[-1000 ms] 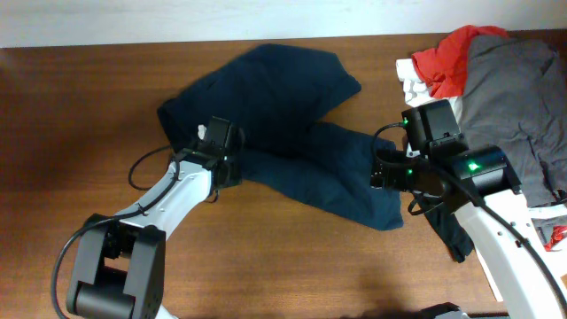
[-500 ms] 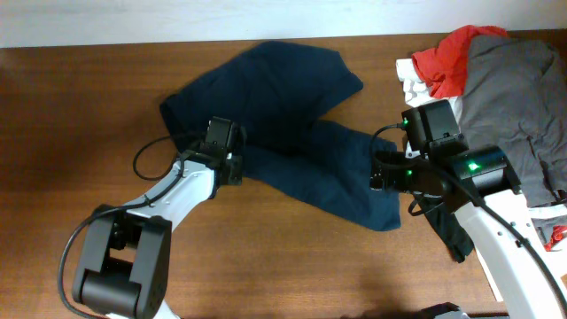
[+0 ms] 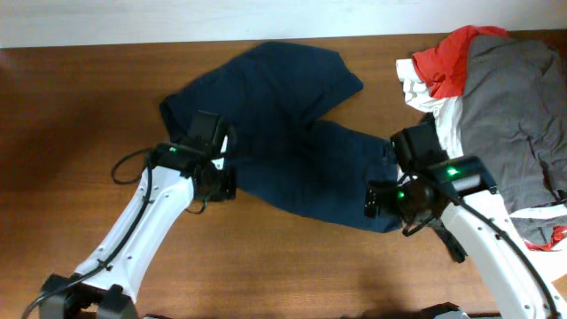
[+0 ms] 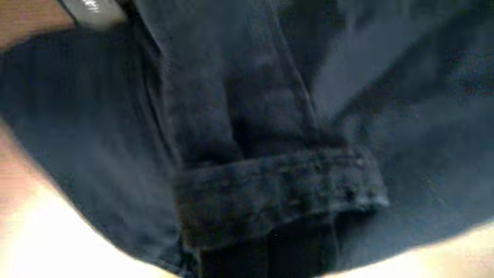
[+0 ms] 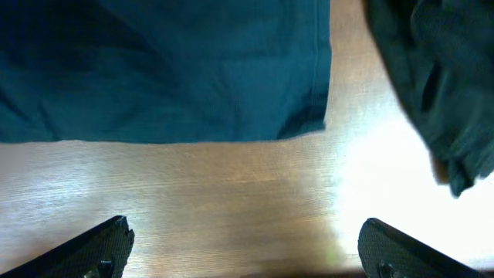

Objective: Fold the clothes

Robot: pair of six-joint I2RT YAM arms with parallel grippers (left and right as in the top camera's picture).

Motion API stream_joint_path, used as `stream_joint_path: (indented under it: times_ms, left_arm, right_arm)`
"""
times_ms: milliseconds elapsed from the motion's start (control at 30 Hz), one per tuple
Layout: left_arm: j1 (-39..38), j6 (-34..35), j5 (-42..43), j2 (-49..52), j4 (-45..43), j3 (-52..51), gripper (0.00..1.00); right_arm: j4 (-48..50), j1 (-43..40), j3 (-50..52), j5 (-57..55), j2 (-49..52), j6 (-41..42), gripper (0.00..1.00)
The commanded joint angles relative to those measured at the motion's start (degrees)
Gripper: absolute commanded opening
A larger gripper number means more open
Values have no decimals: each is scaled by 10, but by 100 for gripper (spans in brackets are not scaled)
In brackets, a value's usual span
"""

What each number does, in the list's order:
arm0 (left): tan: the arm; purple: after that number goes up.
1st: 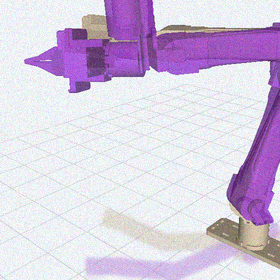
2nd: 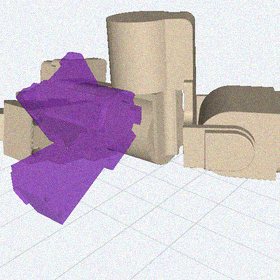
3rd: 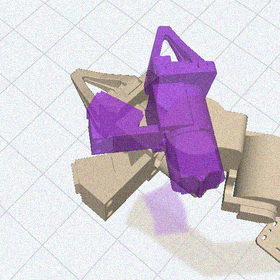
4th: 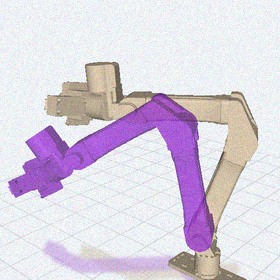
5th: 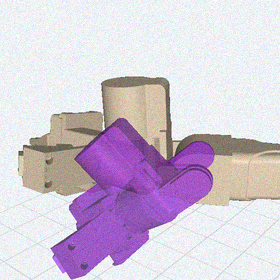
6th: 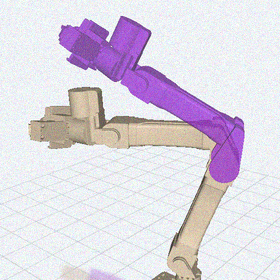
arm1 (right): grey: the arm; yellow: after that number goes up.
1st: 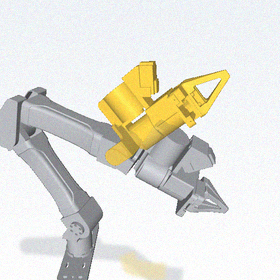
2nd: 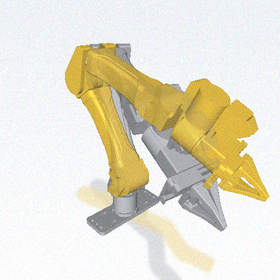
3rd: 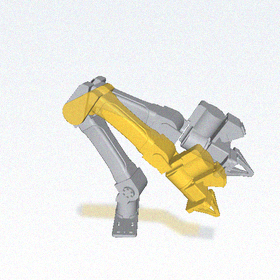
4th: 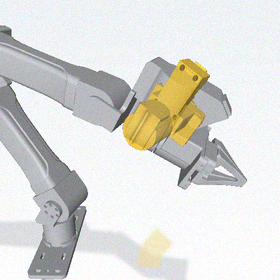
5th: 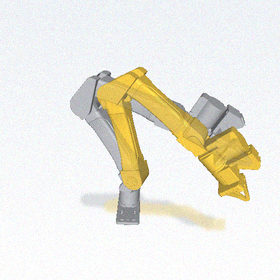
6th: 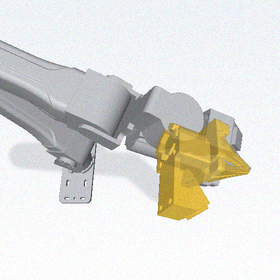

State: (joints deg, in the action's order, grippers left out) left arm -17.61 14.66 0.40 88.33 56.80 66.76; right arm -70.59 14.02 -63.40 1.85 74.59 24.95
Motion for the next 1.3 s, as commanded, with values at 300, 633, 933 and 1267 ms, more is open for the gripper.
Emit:
stream_joint_path:
  times_ms: [300,633,933,1267]
  left_arm:
    - [1,12,92,-5,104,5,0]
    - [1,18,58,-5,114,3,0]
    - [1,18,58,-5,111,3,0]
    - [1,25,113,-5,150,3,0]
  right_arm:
    - [148,2,155,7,2,41,95]
    - [269,-75,226,-40,60,86,92]
    - [291,-96,226,-24,133,83,63]
    - [223,-97,172,-10,59,45,4]
